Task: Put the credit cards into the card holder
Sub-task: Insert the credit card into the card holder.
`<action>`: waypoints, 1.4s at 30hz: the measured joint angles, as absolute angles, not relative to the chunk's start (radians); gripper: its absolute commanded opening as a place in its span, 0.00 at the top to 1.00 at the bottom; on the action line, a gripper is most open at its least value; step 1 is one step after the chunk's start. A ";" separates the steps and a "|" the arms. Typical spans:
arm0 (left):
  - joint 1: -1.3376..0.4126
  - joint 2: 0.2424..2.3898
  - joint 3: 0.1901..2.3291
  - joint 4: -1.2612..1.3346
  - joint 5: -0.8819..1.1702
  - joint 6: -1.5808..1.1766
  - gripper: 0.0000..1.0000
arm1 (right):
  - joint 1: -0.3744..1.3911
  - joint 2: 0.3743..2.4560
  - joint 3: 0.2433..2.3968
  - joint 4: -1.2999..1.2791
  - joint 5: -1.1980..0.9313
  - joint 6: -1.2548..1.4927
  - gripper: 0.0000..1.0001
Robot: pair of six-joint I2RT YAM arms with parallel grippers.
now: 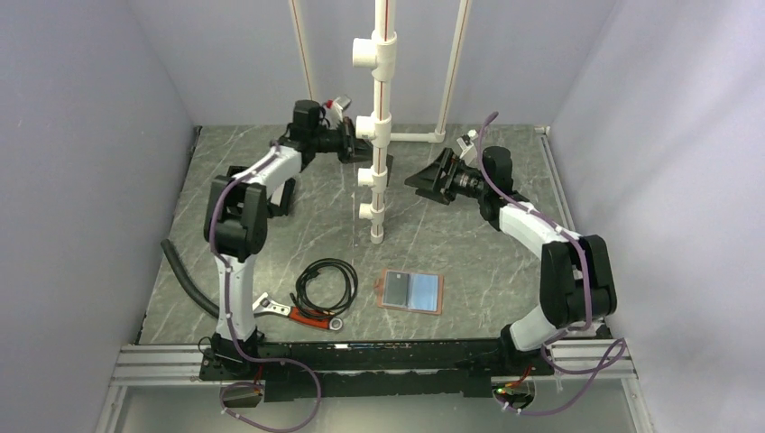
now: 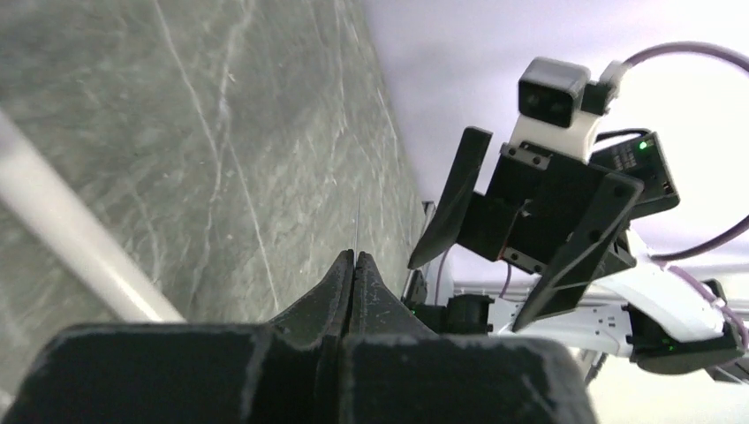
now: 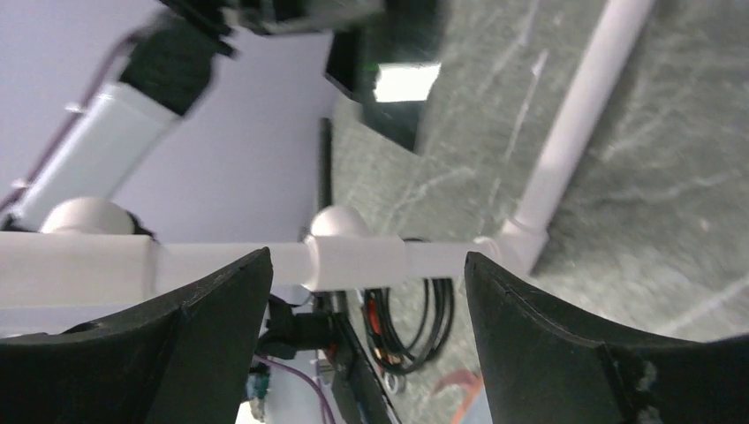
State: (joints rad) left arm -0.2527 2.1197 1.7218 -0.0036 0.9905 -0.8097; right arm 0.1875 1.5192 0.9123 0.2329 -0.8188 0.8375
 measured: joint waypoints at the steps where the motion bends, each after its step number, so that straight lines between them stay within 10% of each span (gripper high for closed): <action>1: -0.269 2.148 1.722 0.025 1.005 -0.836 1.00 | 0.186 1.535 0.916 0.283 -0.834 0.869 0.21; 25: -0.363 2.240 1.577 0.757 1.134 -1.357 1.00 | 0.180 1.728 0.949 0.554 -0.873 1.092 0.57; 31: -0.370 2.240 1.555 0.811 1.139 -1.398 1.00 | 0.180 1.737 0.949 0.594 -0.875 1.132 1.00; 33: -0.371 2.240 1.553 0.795 1.138 -1.385 0.99 | 0.180 1.737 0.948 0.621 -0.877 1.155 1.00; 37: -0.372 2.231 1.552 0.676 1.135 -1.295 0.51 | 0.182 1.736 0.922 0.651 -0.871 1.199 1.00; 42: -0.339 2.130 1.462 0.339 1.077 -1.105 0.34 | 0.172 1.620 0.910 0.341 -0.744 1.083 1.00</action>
